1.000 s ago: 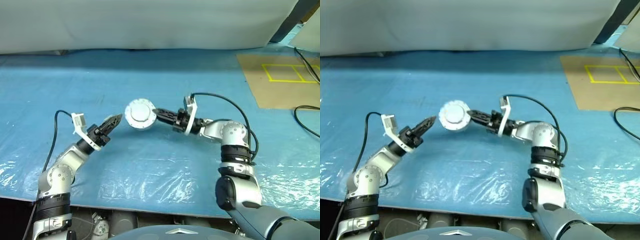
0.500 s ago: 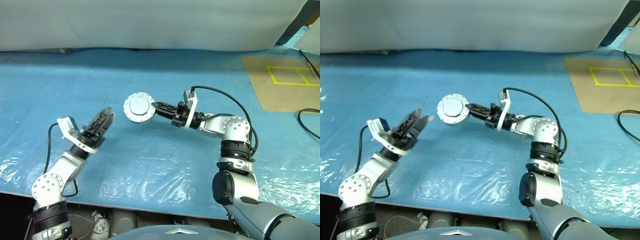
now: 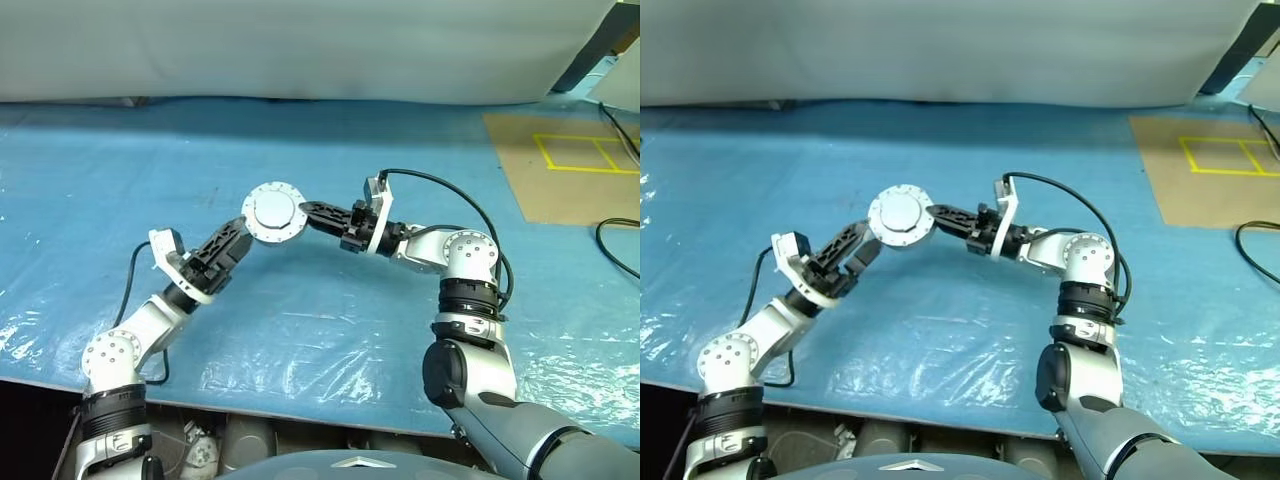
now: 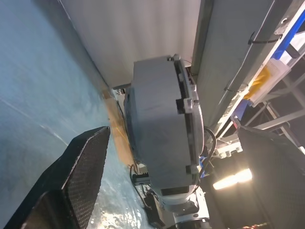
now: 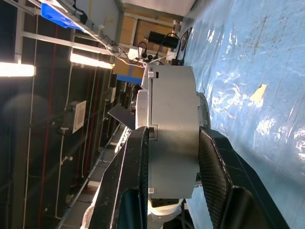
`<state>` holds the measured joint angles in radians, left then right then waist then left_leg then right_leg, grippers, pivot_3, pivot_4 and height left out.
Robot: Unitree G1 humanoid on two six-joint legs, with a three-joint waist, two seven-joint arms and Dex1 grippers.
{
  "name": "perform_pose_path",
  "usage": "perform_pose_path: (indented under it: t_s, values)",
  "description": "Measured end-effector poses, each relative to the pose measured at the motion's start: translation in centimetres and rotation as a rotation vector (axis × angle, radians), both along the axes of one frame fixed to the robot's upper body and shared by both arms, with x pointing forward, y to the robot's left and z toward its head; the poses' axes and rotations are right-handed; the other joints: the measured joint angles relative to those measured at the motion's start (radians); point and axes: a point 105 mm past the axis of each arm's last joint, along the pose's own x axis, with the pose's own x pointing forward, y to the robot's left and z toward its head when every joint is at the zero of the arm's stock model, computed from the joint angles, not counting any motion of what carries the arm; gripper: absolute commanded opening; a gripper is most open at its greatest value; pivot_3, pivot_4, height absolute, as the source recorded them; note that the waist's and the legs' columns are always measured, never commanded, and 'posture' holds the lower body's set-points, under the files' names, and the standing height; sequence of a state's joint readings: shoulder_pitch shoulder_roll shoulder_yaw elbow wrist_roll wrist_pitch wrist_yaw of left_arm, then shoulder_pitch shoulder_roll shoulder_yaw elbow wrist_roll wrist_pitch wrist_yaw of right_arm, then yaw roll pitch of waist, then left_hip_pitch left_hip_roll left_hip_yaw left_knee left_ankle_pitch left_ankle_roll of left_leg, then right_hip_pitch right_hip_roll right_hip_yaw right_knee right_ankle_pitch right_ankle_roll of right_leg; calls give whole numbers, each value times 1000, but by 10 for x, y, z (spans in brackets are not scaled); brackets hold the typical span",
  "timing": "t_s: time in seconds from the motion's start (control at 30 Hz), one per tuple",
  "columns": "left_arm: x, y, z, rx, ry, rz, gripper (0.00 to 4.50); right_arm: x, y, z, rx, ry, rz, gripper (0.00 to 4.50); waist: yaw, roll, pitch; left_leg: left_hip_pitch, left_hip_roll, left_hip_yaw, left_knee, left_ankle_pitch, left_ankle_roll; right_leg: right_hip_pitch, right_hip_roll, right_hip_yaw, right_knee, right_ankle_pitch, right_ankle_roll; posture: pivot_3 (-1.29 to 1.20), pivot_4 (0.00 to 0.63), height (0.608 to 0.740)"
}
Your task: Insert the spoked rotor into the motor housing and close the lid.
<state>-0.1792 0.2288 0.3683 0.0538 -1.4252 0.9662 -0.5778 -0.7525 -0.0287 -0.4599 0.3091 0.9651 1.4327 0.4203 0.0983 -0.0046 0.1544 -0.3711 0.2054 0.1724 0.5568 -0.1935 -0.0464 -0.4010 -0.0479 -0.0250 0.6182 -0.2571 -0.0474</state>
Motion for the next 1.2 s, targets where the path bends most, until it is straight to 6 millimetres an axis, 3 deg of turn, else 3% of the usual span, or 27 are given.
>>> perform_pose_path:
  t_s: [0.47, 0.6, 0.83, 0.97, 1.03, 1.2]
  values:
    - [24, -50, 5, 14, -48, -113, 4486, 1, 0, -3, -14, 2, -7, 1173, -2, 0, 0, 0, 0, -1, 4, 0, 0, 0, 0, 0, 4, 0, 0, 0, 150, 740]
    - [33, -47, -4, 63, -31, -40, 4486, 0, -1, -8, -16, 18, -16, 1173, -3, -1, 0, -1, 0, -2, 4, 0, 0, 0, 0, 0, 3, 0, 0, 0, 150, 740]
    - [41, -38, 0, 61, -61, 61, 4486, 0, 0, -10, -22, 18, -20, 1173, -2, -1, 0, -1, 0, -2, 5, 0, 0, 0, 0, 0, 4, 0, 0, 0, 150, 740]
    - [43, -36, 0, 71, -69, 76, 3632, 1, 0, -11, -33, 14, -27, 1173, -2, -1, 0, -1, 0, -2, 5, 0, 0, 0, 0, 0, 4, 0, 0, 0, 150, 740]
    - [43, -37, 0, 64, -67, 79, 2885, 2, 0, -12, -41, 16, -32, 1173, -2, -1, 0, -1, 0, -2, 5, 0, 0, 0, 0, 0, 4, 0, 0, 0, 150, 740]
    - [40, -35, 1, 12, -58, 61, 2632, 0, 1, -10, -29, 11, -20, 1173, -3, -1, 0, -1, 0, -2, 5, 0, 0, 0, 0, 0, 4, 0, 0, 0, 150, 740]
